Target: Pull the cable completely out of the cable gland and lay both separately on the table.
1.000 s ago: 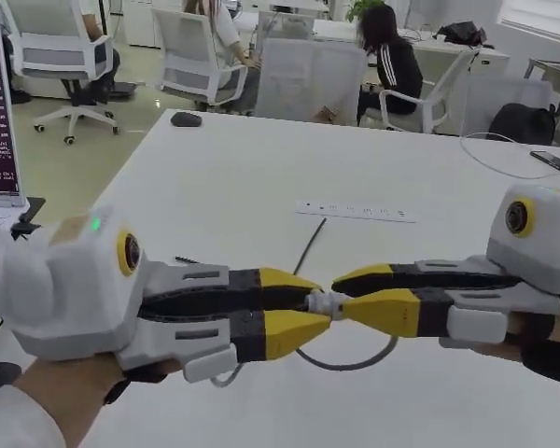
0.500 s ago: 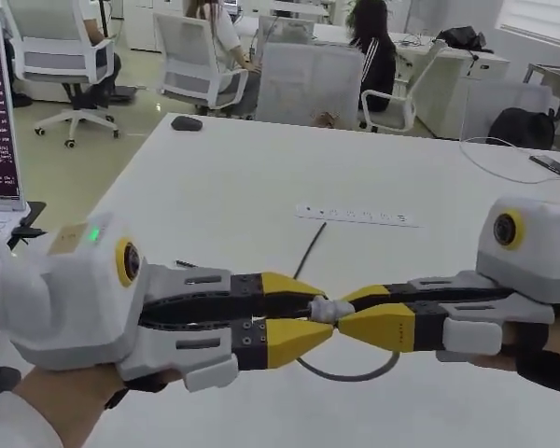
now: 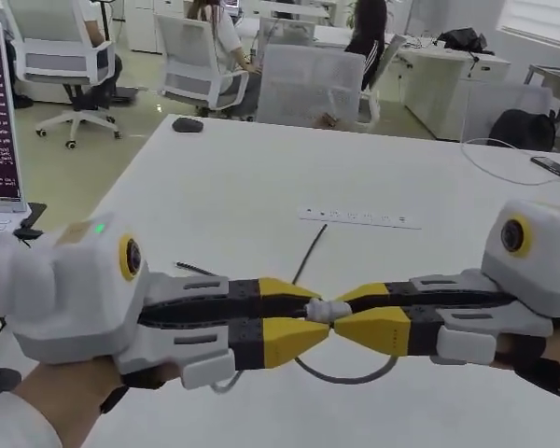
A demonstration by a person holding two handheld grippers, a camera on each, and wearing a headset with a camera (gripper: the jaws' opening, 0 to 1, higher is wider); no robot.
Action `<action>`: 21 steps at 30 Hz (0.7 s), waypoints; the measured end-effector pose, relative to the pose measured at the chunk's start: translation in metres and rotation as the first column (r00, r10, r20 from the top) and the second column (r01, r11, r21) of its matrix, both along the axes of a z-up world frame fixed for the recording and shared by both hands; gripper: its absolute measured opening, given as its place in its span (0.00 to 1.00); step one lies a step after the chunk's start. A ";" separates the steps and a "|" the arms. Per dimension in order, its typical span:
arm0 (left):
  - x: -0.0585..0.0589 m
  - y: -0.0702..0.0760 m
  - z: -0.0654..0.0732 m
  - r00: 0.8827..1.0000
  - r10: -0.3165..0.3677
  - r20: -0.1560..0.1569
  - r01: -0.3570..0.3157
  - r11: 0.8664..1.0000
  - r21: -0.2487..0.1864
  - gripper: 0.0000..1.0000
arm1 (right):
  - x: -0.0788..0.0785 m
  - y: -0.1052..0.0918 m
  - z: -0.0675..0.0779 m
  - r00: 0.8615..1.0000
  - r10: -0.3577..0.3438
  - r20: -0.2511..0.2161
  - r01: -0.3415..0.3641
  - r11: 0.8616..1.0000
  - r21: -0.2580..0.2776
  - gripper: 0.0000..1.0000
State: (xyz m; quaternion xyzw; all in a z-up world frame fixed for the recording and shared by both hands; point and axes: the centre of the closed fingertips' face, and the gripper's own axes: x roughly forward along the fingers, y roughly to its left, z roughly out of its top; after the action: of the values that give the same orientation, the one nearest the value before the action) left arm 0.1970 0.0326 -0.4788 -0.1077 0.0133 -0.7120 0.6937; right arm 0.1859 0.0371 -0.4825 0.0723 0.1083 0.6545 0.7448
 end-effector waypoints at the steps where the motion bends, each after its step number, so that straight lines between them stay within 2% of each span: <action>1: -0.001 0.000 0.000 1.000 -0.006 -0.030 0.006 1.000 0.000 0.14 | 0.001 0.000 -0.001 1.000 -0.002 0.017 0.002 1.000 -0.006 0.11; 2: 0.000 0.001 -0.001 0.997 -0.012 -0.072 0.012 1.000 0.000 0.14 | 0.002 0.000 0.000 0.999 -0.004 0.044 0.004 1.000 -0.007 0.11; 3: 0.001 0.001 -0.001 0.998 -0.009 -0.056 0.009 1.000 -0.001 0.14 | 0.002 0.001 -0.001 0.999 -0.004 0.042 0.005 1.000 -0.012 0.11; 5: 0.001 0.001 -0.001 0.995 -0.017 -0.103 0.016 1.000 -0.008 0.14 | 0.002 0.001 0.000 0.997 -0.002 0.082 0.003 1.000 -0.013 0.11; 7: 0.002 0.002 -0.002 0.988 -0.021 -0.153 0.019 1.000 -0.012 0.14 | 0.004 0.002 0.000 0.989 -0.004 0.149 0.008 1.000 -0.023 0.11; 9: 0.003 0.002 -0.004 0.983 -0.023 -0.181 0.023 1.000 -0.004 0.14 | 0.004 0.003 -0.001 0.972 0.005 0.236 0.007 0.999 -0.049 0.11; 11: 0.003 0.002 -0.006 0.972 -0.028 -0.234 0.029 1.000 0.000 0.14 | 0.004 0.004 -0.002 0.946 0.016 0.325 0.008 0.997 -0.074 0.12; 12: 0.003 0.002 -0.006 0.968 -0.032 -0.250 0.033 0.999 -0.003 0.14 | 0.004 0.004 -0.002 0.938 0.019 0.346 0.007 0.997 -0.074 0.12; 13: 0.004 0.002 -0.006 0.971 -0.031 -0.238 0.031 1.000 -0.006 0.14 | 0.002 0.004 -0.003 0.944 0.014 0.328 0.007 0.998 -0.064 0.12; 14: 0.003 0.002 -0.006 0.970 -0.032 -0.239 0.032 0.999 -0.006 0.14 | 0.003 0.004 -0.003 0.946 0.013 0.324 0.008 0.998 -0.063 0.12; 16: 0.004 0.002 -0.008 0.966 -0.032 -0.258 0.034 0.999 0.002 0.14 | 0.003 0.004 -0.004 0.944 0.010 0.329 0.013 0.998 -0.068 0.12; 18: 0.003 0.001 -0.010 0.967 -0.028 -0.253 0.032 0.999 0.014 0.14 | 0.004 0.004 -0.007 0.942 0.009 0.335 0.018 0.997 -0.077 0.12; 19: 0.003 0.001 -0.011 0.968 -0.025 -0.248 0.030 0.999 0.017 0.14 | 0.004 0.004 -0.008 0.947 0.004 0.322 0.022 0.997 -0.076 0.12; 21: 0.003 0.000 -0.011 0.974 -0.014 -0.226 0.020 1.000 0.023 0.15 | 0.006 0.003 -0.011 0.972 -0.022 0.235 0.040 0.997 -0.070 0.13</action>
State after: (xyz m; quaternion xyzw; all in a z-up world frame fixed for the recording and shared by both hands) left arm 0.2004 0.0330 -0.4902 -0.1791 0.1018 -0.7008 0.6830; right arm 0.1923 0.0397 -0.4932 -0.0312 0.0427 0.6423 0.7646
